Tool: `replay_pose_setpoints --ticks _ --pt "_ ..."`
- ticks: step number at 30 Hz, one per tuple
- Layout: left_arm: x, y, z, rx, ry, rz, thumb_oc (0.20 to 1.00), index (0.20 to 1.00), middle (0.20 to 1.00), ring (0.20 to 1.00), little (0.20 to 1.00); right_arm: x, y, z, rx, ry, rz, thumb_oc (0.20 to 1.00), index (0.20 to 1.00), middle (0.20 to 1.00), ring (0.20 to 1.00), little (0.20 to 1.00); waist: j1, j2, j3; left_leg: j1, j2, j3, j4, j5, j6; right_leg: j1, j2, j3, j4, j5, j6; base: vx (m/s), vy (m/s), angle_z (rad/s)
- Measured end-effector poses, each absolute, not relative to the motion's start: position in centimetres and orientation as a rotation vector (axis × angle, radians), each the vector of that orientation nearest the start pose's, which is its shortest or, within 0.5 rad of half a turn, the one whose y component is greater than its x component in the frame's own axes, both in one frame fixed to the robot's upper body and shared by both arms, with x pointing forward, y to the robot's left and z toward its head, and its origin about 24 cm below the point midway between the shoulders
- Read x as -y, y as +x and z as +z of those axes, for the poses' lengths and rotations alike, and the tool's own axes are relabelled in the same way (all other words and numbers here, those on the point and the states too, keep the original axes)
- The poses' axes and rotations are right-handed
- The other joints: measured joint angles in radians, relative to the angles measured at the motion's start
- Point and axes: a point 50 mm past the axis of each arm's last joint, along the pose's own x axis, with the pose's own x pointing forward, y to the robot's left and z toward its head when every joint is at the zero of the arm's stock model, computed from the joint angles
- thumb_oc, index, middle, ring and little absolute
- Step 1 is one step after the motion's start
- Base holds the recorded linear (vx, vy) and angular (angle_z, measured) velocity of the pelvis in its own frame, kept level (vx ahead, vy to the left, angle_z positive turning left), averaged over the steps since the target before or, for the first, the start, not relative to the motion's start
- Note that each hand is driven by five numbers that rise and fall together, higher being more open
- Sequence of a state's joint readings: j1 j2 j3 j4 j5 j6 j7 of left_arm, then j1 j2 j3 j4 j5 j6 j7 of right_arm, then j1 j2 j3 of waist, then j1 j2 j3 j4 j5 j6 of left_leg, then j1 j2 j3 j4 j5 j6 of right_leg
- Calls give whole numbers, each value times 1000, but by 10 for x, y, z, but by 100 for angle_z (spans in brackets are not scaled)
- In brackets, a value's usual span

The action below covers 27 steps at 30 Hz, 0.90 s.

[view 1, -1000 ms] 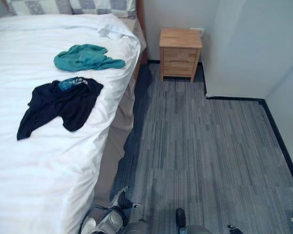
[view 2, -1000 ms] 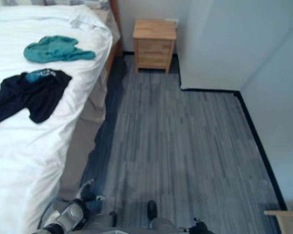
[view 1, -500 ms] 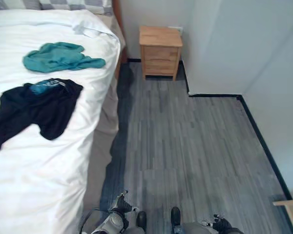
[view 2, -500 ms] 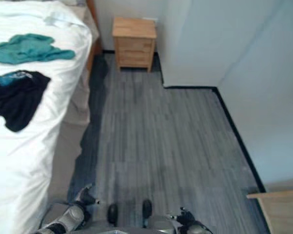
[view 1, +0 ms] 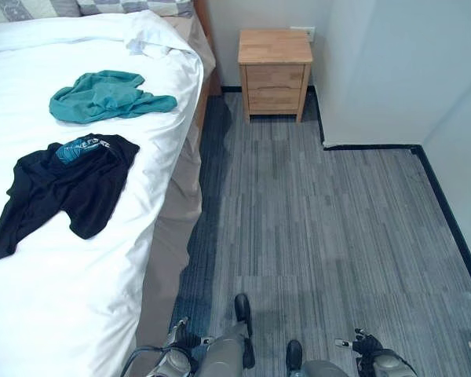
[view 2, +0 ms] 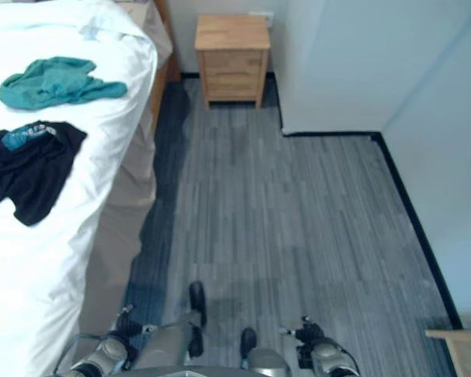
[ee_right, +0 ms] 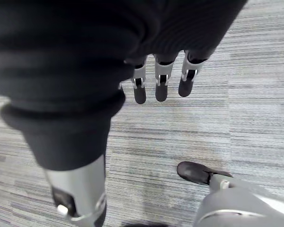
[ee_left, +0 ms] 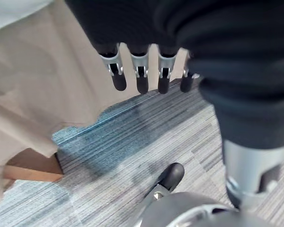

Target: Tidy up the quilt and then pick up the clothes from the bed and put them into the laundry hamper.

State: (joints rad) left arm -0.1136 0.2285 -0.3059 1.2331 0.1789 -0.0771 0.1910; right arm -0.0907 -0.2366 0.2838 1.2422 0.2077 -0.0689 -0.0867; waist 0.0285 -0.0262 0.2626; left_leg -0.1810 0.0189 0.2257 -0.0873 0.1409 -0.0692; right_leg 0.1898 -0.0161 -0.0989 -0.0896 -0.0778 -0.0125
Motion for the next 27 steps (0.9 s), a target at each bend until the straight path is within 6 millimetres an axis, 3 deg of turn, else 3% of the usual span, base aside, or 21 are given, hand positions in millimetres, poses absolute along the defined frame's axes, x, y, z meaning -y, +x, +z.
replay_pose_setpoints --ticks 1,2,3,4,5,6,7,8,9,10,12,13,16,19,20,21,22,23,25,26,27 --pt "-216 140 -149 -1000 647 -86 1000 1000 1000 1000 1000 223 124 -154 -1098 -271 -82 1000 1000 1000 1000 1000 15 -6 2 9 4 -4 4 12 13 13 2 3 0 -11 3 489 9 -33" --pt "-221 138 -149 -1009 655 -76 1000 1000 1000 1000 1000 217 117 -158 -1121 -265 -71 1000 1000 1000 1000 1000 33 -38 -5 25 -23 -16 33 28 64 37 -25 21 0 -40 3 328 13 -43" --pt "-223 136 -149 -1016 661 -76 1000 1000 1000 1000 1000 212 110 -161 -1146 -279 -42 1000 1000 1000 1000 1000 45 -74 -20 27 -46 -18 47 -4 85 42 -43 31 15 -64 12 440 38 -46" --pt "-225 135 -149 -1030 670 -77 1000 1000 1000 1000 1000 211 112 -161 -1141 -285 -34 1000 1000 1000 1000 1000 45 -69 -18 52 -43 -19 31 -11 110 -2 -40 11 139 -64 66 398 59 -37" --pt "-220 134 -151 -1030 676 -103 1000 1000 1000 1000 1000 212 114 -160 -1132 -285 -38 1000 1000 1000 1000 1000 22 -37 -17 91 -18 -28 3 15 146 -90 -28 -7 352 -81 128 422 22 -23" --pt "-219 136 -150 -1029 682 -113 1000 1000 1000 1000 1000 211 113 -160 -1133 -282 -35 1000 1000 1000 1000 1000 5 -36 -16 118 -15 -28 3 -15 155 -132 -25 8 470 -73 173 606 41 -9" --pt "-219 134 -151 -1038 720 -150 1000 1000 1000 1000 1000 208 112 -160 -1125 -265 -35 1000 1000 1000 1000 1000 -13 -25 -12 166 -17 -38 3 -46 136 -194 -29 27 666 -61 199 471 17 -6" --pt "-217 137 -151 -1026 756 -180 1000 1000 1000 1000 1000 209 113 -160 -1118 -263 -43 1000 1000 1000 1000 1000 -19 -14 -6 189 -12 -46 0 -71 149 -235 -41 13 756 -63 195 472 25 13" --pt "-211 140 -150 -1004 778 -219 1000 1000 1000 1000 1000 214 114 -158 -1112 -274 -49 1000 1000 1000 1000 1000 -48 10 -10 211 -3 -56 -2 -83 155 -292 -69 -62 796 -69 185 502 -111 15" --pt "-209 150 -147 -971 777 -218 1000 1000 1000 1000 1000 214 116 -157 -1100 -273 -51 1000 1000 1000 1000 1000 -60 15 -10 235 -5 -57 2 -98 144 -333 -86 -75 776 -69 184 659 -172 23" --pt "-205 157 -145 -949 777 -226 1000 1000 1000 1000 1000 214 122 -155 -1072 -252 -72 1000 1000 1000 1000 1000 -88 26 -16 269 -6 -74 3 -124 140 -347 -94 -117 550 -92 131 419 -157 25" --pt "-204 159 -144 -942 777 -225 1000 1000 1000 1000 1000 214 122 -155 -1066 -249 -72 1000 1000 1000 1000 1000 -96 25 -18 276 -7 -71 3 -128 136 -353 -95 -114 472 -87 134 392 -187 34" --pt "-204 164 -142 -926 782 -216 1000 1000 1000 1000 1000 214 120 -155 -1069 -230 -98 1000 1000 1000 1000 1000 -119 17 -40 322 -9 -101 3 -188 114 -360 -74 -37 40 48 123 514 -255 29" --pt "-207 153 -146 -959 788 -224 1000 1000 1000 1000 1000 216 118 -156 -1072 -209 -126 1000 1000 1000 1000 1000 -155 16 -47 385 -3 -131 3 -243 79 -392 -104 20 3 169 116 431 -225 39" --pt "-207 142 -151 -987 805 -247 1000 1000 1000 1000 1000 217 109 -158 -1093 -203 -137 1000 1000 1000 1000 1000 -160 10 -66 438 7 -151 3 -286 40 -357 -119 19 3 208 112 460 -221 34" --pt "-202 135 -154 -1002 790 -259 1000 1000 1000 1000 1000 222 102 -159 -1115 -210 -149 1000 1000 1000 1000 1000 -165 33 -80 468 39 -158 4 -305 18 -338 -90 11 10 262 106 572 -341 42" --pt "-189 127 -158 -1015 754 -278 1000 1000 1000 1000 1000 232 95 -159 -1142 -229 -170 1000 1000 1000 1000 1000 -163 80 -106 480 91 -156 28 -316 -13 -310 -36 -9 8 260 100 309 -330 24" --pt "-186 128 -158 -1007 745 -284 1000 1000 1000 1000 1000 235 90 -160 -1167 -235 -178 1000 1000 1000 1000 1000 -161 86 -111 470 101 -141 96 -318 -18 -282 -28 -4 1 265 66 245 -373 20" --pt "-182 134 -156 -974 704 -252 1000 1000 1000 1000 1000 236 87 -161 -1189 -242 -175 1000 1000 1000 1000 1000 -113 32 -98 227 104 -188 611 -268 -43 -239 -33 -19 2 216 8 259 -366 -6" --pt "-190 140 -152 -956 717 -227 1000 1000 1000 1000 1000 236 93 -160 -1190 -280 -146 1000 1000 1000 1000 1000 -75 11 -89 129 102 -214 738 -281 -72 -208 -35 -5 6 185 -20 343 -265 -1" --pt "-190 146 -150 -943 718 -218 1000 1000 1000 1000 1000 237 96 -160 -1186 -301 -134 1000 1000 1000 1000 1000 -78 -6 -77 64 104 -206 806 -282 -69 -186 -35 -16 6 171 -21 407 -164 1"
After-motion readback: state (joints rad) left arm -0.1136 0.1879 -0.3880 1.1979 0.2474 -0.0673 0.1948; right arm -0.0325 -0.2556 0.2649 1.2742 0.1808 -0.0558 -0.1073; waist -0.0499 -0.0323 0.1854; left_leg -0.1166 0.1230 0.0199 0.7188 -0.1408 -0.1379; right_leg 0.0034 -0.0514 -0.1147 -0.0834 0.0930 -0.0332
